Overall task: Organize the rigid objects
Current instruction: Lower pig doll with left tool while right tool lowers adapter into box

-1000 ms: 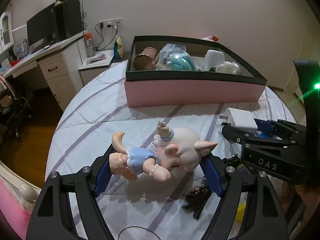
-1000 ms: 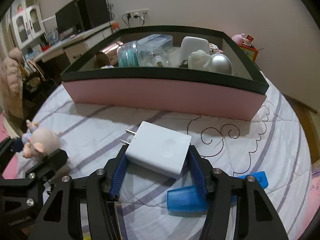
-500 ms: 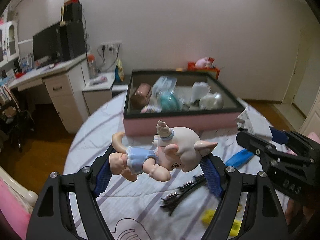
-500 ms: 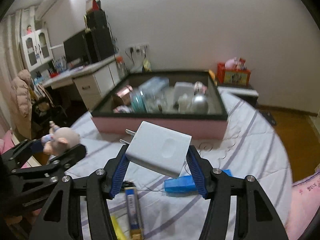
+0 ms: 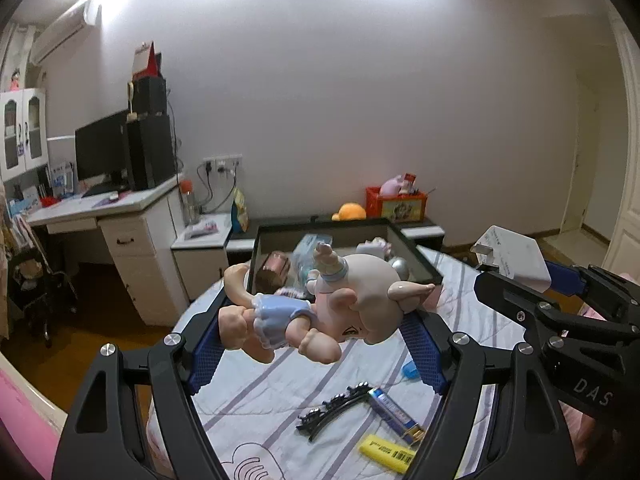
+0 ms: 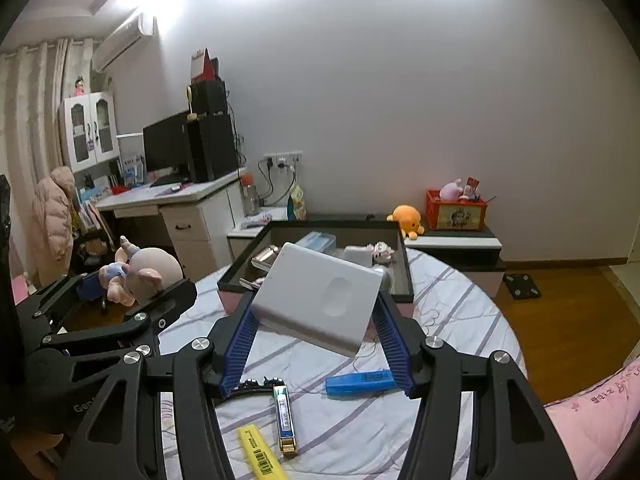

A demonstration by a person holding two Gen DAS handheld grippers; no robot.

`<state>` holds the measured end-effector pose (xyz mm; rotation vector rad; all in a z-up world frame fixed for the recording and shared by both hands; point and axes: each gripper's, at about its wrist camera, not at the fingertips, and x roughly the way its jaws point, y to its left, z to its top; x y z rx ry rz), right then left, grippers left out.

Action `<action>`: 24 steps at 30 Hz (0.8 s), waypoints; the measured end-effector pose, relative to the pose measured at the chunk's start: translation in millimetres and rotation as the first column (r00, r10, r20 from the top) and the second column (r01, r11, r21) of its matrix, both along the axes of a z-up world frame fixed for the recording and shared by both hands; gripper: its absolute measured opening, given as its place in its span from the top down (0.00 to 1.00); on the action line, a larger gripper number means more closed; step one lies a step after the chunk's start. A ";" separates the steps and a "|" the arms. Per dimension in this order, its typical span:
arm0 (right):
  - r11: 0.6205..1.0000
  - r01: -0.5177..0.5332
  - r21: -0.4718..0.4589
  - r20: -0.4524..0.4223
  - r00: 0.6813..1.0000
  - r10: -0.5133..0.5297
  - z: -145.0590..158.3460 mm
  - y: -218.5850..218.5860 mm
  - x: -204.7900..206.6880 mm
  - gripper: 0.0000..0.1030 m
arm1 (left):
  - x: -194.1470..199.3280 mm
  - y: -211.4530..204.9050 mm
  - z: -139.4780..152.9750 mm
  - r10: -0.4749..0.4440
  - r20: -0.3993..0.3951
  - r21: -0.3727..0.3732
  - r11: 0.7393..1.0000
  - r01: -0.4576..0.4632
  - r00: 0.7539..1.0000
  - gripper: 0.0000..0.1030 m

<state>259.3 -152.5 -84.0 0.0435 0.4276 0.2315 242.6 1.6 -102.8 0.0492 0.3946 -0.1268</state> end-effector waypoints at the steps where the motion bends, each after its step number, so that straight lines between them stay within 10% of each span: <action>1: 1.000 0.002 0.000 0.009 1.000 -0.002 2.5 -0.9 -2.2 0.42 | -1.6 -0.6 2.1 -0.001 0.008 0.001 1.000 0.001 1.000 0.23; 24: 1.000 -0.021 -0.017 0.090 0.996 0.022 24.0 -0.5 25.6 0.42 | 28.8 -4.8 24.3 0.042 0.101 0.083 0.995 -0.050 0.994 0.23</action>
